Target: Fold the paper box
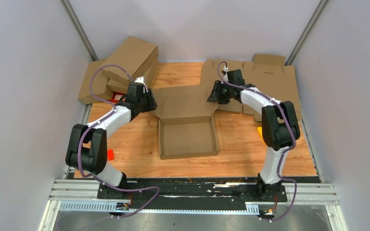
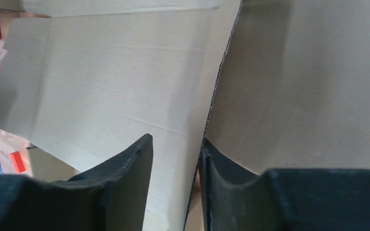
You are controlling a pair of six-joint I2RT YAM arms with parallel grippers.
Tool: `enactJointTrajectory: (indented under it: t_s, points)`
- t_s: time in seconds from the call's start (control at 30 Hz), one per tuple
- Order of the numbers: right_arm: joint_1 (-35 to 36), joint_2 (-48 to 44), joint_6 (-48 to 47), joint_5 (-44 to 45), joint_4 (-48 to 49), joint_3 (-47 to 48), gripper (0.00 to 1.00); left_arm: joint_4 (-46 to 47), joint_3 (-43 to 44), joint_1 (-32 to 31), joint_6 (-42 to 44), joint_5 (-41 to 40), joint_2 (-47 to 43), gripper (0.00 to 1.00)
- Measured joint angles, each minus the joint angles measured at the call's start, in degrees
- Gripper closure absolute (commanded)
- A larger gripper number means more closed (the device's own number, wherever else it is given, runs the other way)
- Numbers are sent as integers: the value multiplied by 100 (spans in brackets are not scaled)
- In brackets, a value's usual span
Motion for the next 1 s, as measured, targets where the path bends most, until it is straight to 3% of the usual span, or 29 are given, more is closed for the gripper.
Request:
enactJointTrajectory:
  t_s: [0.07,0.1,0.13,0.33,0.57,0.77,1.0]
  points:
    - [107,4,-94,-9,-96,96,86,22,0,2,92,44,-2,93]
    - [153,4,-153,2,-127,138,94,37,-2,2,85,66,-7,100]
    - [219,4,-219,155,-186,199,99,50,-9,-9,136,15,-24,100]
    - [490,-229,-413,704,-297,181,100,37,-61,-378,389,-323,-511,100]
    - [933,-1773,-743,1576,166,-708,100,273,-533,-1064,741,-890,-1224,100]
    - [1088,-3279,-920,2087,1207,-2164,100,1021,-1281,-1364,761,-979,-1676,100]
    - [1163,-3781,-1016,2385,1801,-3012,94,2312,-2264,-1792,807,-1086,-2321,100]
